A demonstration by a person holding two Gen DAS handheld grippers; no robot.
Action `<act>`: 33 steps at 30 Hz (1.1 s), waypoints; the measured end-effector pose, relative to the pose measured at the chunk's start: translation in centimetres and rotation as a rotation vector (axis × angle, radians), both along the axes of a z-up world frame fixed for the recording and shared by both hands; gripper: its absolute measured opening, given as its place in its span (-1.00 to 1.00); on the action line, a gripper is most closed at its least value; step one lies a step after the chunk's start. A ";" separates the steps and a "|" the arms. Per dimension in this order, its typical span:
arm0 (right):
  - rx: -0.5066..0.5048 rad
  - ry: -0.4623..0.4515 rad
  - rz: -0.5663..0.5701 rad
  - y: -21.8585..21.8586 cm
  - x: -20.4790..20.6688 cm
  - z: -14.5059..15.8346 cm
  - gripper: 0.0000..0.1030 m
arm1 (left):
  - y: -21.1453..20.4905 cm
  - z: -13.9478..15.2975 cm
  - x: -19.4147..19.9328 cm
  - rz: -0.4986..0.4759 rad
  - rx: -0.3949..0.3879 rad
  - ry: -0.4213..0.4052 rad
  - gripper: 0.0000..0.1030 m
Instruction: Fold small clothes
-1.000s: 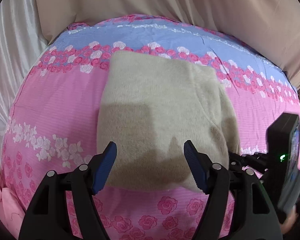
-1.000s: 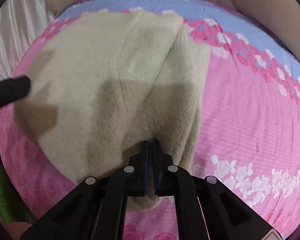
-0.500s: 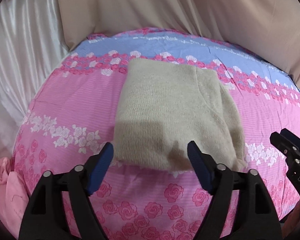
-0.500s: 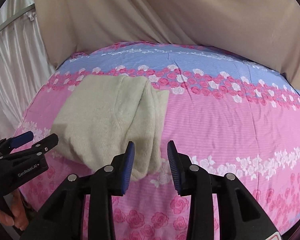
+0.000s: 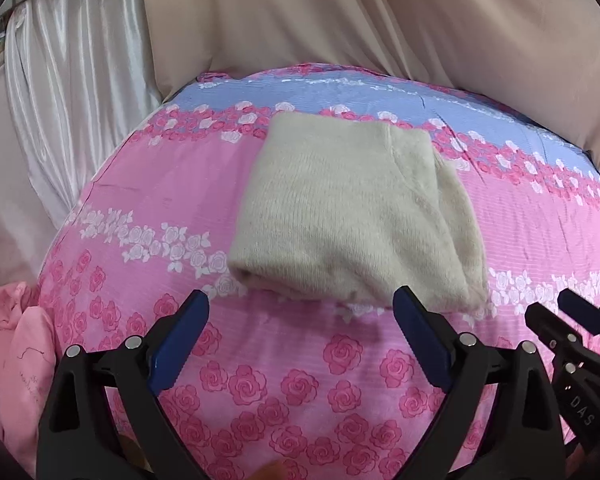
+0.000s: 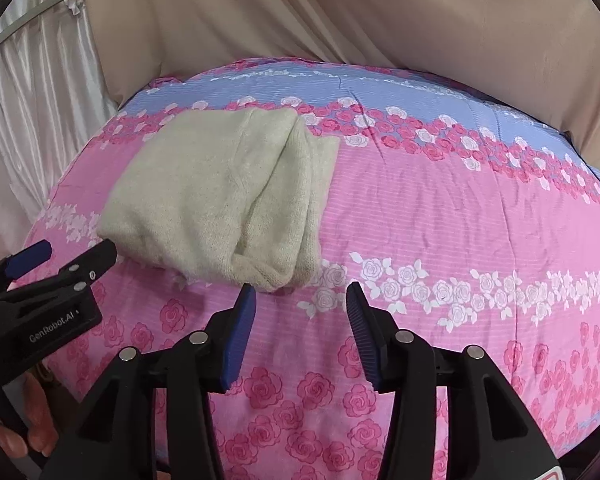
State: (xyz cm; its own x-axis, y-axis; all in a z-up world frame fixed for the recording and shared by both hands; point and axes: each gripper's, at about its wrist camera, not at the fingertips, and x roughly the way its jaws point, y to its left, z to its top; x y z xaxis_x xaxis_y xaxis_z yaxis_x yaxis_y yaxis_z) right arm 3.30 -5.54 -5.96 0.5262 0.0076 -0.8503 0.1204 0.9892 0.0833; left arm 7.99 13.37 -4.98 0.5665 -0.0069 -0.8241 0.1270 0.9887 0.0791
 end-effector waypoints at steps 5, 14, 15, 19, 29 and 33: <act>-0.003 0.000 -0.012 -0.1 0.0 0.0 -0.09 | -0.7 0.0 -0.6 -0.023 -0.002 0.000 0.77; -0.017 -0.012 -0.026 0.8 0.4 0.3 -0.01 | -0.6 0.1 -0.5 -0.027 -0.001 0.010 0.77; -0.014 -0.012 -0.028 0.8 0.4 0.3 -0.01 | -0.5 0.1 -0.4 -0.028 0.000 0.013 0.77; -0.013 -0.015 -0.033 1.1 0.4 0.3 -0.01 | -0.4 0.1 -0.5 -0.028 -0.002 0.013 0.77; -0.016 -0.016 -0.035 1.2 0.4 0.3 -0.01 | -0.8 0.1 -0.4 -0.047 0.001 0.015 0.77; -0.018 -0.014 -0.034 1.3 0.5 0.4 -0.01 | -0.7 -0.1 -0.4 -0.039 -0.005 0.025 0.77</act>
State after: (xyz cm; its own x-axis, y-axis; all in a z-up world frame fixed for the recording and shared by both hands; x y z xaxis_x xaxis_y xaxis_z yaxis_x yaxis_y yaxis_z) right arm 3.84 -4.22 -5.58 0.5378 -0.0261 -0.8427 0.1529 0.9860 0.0670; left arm 7.60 12.63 -5.06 0.5452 -0.0325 -0.8377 0.1675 0.9833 0.0709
